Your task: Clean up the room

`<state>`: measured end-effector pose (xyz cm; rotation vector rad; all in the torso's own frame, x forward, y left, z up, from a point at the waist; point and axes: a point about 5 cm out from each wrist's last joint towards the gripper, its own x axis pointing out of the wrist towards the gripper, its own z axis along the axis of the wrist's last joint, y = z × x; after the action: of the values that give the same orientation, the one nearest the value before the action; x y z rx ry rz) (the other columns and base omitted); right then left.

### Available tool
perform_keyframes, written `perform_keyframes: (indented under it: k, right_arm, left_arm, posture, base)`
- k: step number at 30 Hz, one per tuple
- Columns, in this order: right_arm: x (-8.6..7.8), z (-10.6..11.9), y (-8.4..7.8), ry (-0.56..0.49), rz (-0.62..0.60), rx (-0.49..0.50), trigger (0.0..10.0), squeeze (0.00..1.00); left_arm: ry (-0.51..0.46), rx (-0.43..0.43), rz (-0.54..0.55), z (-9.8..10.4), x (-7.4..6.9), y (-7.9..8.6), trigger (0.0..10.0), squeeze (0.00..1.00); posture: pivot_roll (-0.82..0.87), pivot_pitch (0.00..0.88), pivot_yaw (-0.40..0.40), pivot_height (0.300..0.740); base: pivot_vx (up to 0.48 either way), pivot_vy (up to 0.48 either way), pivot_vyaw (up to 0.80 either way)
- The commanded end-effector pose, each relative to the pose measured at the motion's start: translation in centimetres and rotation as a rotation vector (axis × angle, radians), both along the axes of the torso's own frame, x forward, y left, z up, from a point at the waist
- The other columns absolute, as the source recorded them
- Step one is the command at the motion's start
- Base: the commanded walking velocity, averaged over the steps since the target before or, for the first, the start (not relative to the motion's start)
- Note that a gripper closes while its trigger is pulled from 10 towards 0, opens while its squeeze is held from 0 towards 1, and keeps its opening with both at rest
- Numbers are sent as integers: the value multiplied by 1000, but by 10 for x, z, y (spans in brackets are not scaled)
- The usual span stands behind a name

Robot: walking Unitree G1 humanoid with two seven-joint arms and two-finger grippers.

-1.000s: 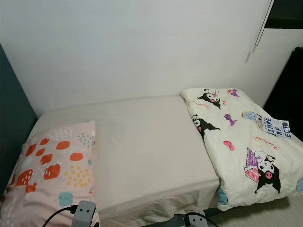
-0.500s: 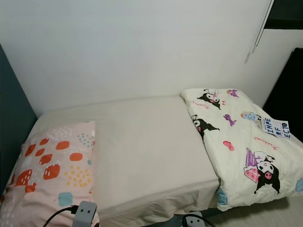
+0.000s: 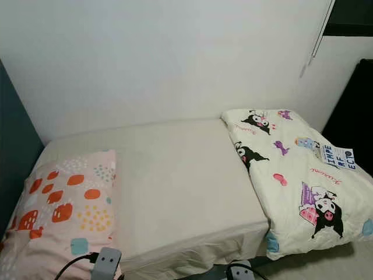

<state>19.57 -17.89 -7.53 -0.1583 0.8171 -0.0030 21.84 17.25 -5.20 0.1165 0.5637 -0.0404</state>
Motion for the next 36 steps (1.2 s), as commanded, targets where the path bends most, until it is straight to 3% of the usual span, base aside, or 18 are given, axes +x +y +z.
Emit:
perform_keyframes:
  k: [1,12,36]
  right_arm:
    - [-7,-4,-3,27,-23,2,10000,0]
    - [-12,-6,-4,28,-48,4,10000,0]
    - [-5,-2,-8,10,-52,-4,10000,0]
  left_arm:
    - [40,3,-9,-6,-8,-3,10000,0]
    - [49,8,-25,-6,-6,-4,10000,0]
    - [51,5,-25,-5,-2,-7,10000,0]
  posture:
    - [8,55,-45,740]
    - [-8,49,-33,740]
    - [-22,38,-38,740]
  base:
    - [0,0,0]
    - [0,0,0]
    - [0,0,0]
